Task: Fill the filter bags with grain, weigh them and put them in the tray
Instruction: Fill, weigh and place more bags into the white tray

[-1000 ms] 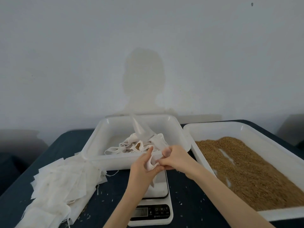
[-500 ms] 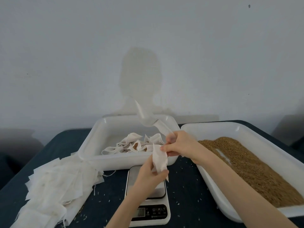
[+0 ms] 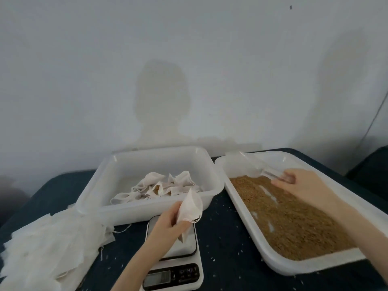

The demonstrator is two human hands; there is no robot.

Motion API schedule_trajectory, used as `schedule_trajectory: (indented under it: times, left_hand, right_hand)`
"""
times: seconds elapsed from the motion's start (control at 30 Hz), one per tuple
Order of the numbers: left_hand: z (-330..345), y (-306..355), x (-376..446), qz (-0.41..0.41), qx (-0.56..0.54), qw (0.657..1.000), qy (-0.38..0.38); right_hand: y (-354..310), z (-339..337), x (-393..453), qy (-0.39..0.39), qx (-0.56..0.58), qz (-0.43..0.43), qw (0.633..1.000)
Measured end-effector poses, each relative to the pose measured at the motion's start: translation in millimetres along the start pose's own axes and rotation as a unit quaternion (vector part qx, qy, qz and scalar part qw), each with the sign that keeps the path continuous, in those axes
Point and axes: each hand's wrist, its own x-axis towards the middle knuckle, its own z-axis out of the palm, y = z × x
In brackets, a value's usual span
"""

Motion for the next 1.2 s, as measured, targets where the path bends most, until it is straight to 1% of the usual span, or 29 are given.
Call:
schedule_trajectory:
  times: [0.07,0.17,0.27,0.33,0.43,0.53,0.67,0.77,1.07,1.2]
  left_hand:
    - [1,-2,1,0.001,0.002,1.0,0.003]
    - [4,-3,2,-0.006,0.008,1.0,0.007]
    - [8,-4,3,0.001,0.011,1.0,0.008]
    - [11,-3,3,0.007,0.0,1.0,0.003]
    - [11,-2,3,0.001,-0.007,1.0,-0.007]
    - [12,-3,4,0.005,-0.011,1.0,-0.006]
    - [17,-6,6,0.003,-0.019,1.0,-0.018]
    - [19,-5,4,0.0,-0.025,0.999,-0.025]
    - [21,-1,1,-0.02,-0.03,0.999,-0.028]
    - [18,-1,1,-0.017,-0.033,0.999,-0.018]
  right_hand:
    - [38,-9,-4,-0.029,-0.059,0.013,0.998]
    - [79,-20,-12,-0.102,-0.09,0.041,0.99]
    - [99,-29,-13,-0.162,-0.13,0.079,0.975]
    - [103,-33,-10,-0.179,-0.147,0.096,0.968]
    - [101,-32,0,-0.176,-0.148,0.117,0.966]
    - [89,-13,15,-0.176,-0.15,0.107,0.967]
    - [73,30,34,-0.199,-0.089,0.071,0.973]
    - [67,51,43,-0.189,-0.051,0.064,0.979]
    - [43,68,48,-0.164,-0.015,0.048,0.985]
    - [44,69,48,-0.14,0.007,0.052,0.989]
